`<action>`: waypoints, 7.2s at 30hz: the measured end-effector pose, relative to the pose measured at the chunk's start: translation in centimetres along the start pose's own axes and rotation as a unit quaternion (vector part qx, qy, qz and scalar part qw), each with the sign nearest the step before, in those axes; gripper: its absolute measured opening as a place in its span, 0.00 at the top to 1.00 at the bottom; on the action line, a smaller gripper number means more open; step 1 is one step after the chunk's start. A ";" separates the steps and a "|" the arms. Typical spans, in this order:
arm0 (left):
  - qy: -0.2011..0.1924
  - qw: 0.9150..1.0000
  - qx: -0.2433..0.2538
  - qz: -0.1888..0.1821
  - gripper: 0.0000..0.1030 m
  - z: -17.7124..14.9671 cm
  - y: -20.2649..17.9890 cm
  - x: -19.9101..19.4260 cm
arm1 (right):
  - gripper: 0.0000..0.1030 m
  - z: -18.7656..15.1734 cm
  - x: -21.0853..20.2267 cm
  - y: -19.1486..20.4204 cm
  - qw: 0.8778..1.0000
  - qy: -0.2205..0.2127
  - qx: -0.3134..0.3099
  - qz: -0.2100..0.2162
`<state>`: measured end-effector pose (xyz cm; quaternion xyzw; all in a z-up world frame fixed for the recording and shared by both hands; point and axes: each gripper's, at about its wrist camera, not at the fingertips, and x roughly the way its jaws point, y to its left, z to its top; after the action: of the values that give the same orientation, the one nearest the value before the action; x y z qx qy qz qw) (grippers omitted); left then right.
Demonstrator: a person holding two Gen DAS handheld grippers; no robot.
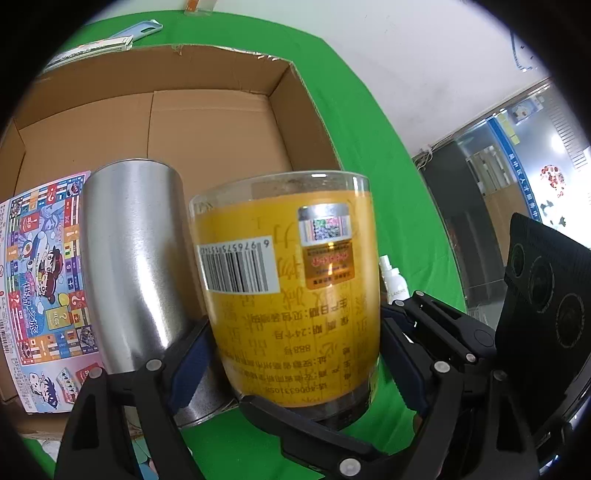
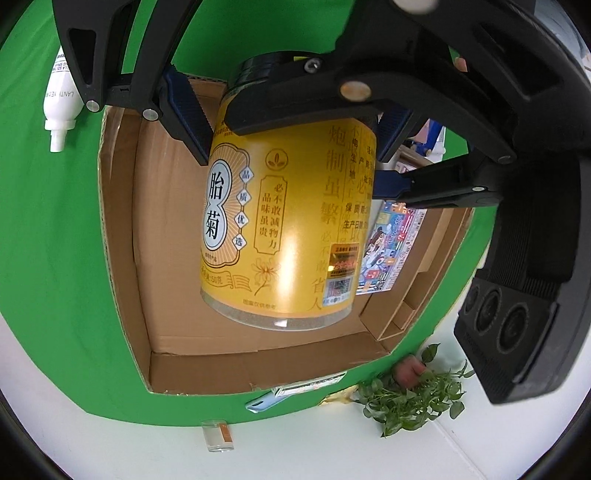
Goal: Organize rigid objects
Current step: 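Lower the jar upright beside the silver cylinder and open both grippers, then move both grippers to the white spray bottle and grasp it, then lift the white spray bottle with both grippers and carry it over the box, then lower the spray bottle beside the yellow jar and open both grippers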
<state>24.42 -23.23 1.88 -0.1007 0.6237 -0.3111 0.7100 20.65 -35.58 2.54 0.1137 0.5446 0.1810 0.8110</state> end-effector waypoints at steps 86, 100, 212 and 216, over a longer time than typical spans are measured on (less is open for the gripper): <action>-0.017 0.998 -0.055 0.012 0.53 -22.3 -1.1 2.0 | 0.46 -28.8 -1.2 6.6 0.999 0.020 -0.036 0.026; -0.049 0.997 -0.053 0.019 0.56 -22.1 -2.4 1.2 | 0.53 -28.0 -2.6 6.0 0.999 0.002 -0.041 -0.001; -0.226 0.934 -0.082 0.264 0.50 -13.0 18.2 -13.8 | 0.94 -8.9 -4.9 -4.8 0.963 -0.130 -0.013 -0.237; -0.229 0.937 -0.096 0.246 0.59 -13.6 18.3 -13.6 | 0.94 -8.8 -4.3 -4.4 0.960 -0.128 -0.012 -0.250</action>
<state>16.97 2.19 0.61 -0.0802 0.4766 -0.0335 0.8748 11.81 -41.53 1.14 -0.0134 0.4455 -0.0366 0.8945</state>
